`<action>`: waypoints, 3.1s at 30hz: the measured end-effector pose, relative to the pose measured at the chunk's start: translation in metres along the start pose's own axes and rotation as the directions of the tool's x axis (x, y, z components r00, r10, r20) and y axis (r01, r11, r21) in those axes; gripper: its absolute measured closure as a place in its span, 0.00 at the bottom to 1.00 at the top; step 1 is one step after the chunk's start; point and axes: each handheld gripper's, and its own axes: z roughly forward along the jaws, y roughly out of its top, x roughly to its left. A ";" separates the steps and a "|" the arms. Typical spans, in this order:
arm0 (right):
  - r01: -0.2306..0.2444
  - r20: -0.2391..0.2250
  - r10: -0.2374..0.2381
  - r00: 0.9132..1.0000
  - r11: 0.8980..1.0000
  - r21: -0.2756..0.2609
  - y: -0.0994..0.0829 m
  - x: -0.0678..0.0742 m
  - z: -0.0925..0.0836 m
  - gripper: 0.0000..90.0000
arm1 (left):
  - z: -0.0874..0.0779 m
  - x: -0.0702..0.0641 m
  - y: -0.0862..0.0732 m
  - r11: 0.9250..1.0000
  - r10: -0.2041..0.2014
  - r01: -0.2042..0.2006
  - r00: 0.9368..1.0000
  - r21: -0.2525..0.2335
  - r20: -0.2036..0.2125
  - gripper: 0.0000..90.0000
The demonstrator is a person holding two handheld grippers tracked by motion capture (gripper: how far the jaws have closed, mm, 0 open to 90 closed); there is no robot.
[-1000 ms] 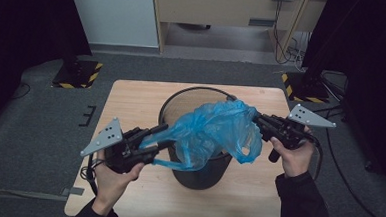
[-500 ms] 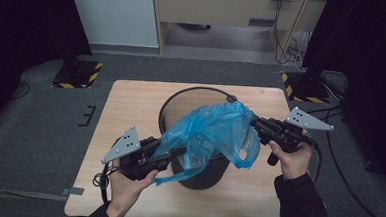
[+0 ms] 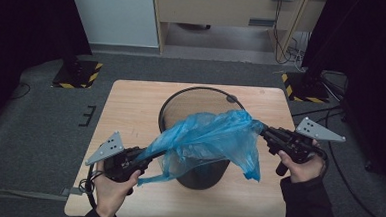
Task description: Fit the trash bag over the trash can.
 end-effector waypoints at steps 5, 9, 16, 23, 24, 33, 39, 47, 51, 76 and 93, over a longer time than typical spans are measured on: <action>-0.004 0.033 0.003 0.999 1.000 0.026 -0.009 -0.004 0.004 1.00 | 0.003 0.006 -0.005 1.000 -0.003 0.003 1.000 0.002 -0.021 1.00; 0.011 0.060 -0.012 0.998 1.000 0.017 -0.010 -0.006 0.008 1.00 | 0.006 0.006 -0.002 1.000 0.017 -0.017 0.999 0.003 -0.044 1.00; -0.013 0.083 0.017 0.996 0.999 -0.044 -0.011 -0.026 0.022 0.93 | 0.006 0.019 0.006 1.000 -0.009 0.008 0.996 -0.016 -0.085 0.96; -0.055 0.060 0.058 0.996 0.996 -0.064 -0.003 -0.041 0.040 0.99 | 0.006 0.035 0.014 1.000 -0.027 0.026 0.995 -0.010 -0.099 0.96; -0.063 0.051 0.066 0.997 0.996 -0.063 -0.002 -0.042 0.041 1.00 | 0.007 0.038 0.015 1.000 -0.030 0.029 0.995 -0.013 -0.100 0.95; -0.041 0.067 0.044 0.997 0.998 -0.037 -0.010 -0.047 0.049 1.00 | 0.011 0.046 0.014 0.998 -0.055 0.055 0.994 -0.002 -0.093 0.89; -0.051 0.059 0.059 0.997 0.991 -0.124 -0.004 -0.044 0.029 0.67 | 0.005 0.040 0.011 0.999 -0.050 0.049 0.997 -0.007 -0.056 0.86; -0.057 -0.032 0.054 0.998 0.994 -0.088 0.011 -0.036 -0.010 0.40 | -0.002 0.032 0.011 0.998 -0.045 0.043 0.998 -0.039 -0.038 0.93; -0.021 -0.044 0.020 0.999 1.000 -0.021 0.000 -0.035 -0.015 0.33 | -0.001 0.033 0.009 0.997 -0.061 0.059 0.998 -0.052 -0.028 0.96; 0.011 -0.178 -0.020 0.984 0.999 -0.048 0.009 -0.002 -0.039 0.36 | -0.001 0.014 0.008 0.996 -0.031 0.025 0.997 -0.081 -0.066 1.00; 0.037 -0.221 -0.022 0.975 0.997 0.064 -0.016 0.010 -0.016 1.00 | -0.004 0.012 0.001 0.998 -0.034 0.031 0.998 -0.058 -0.061 1.00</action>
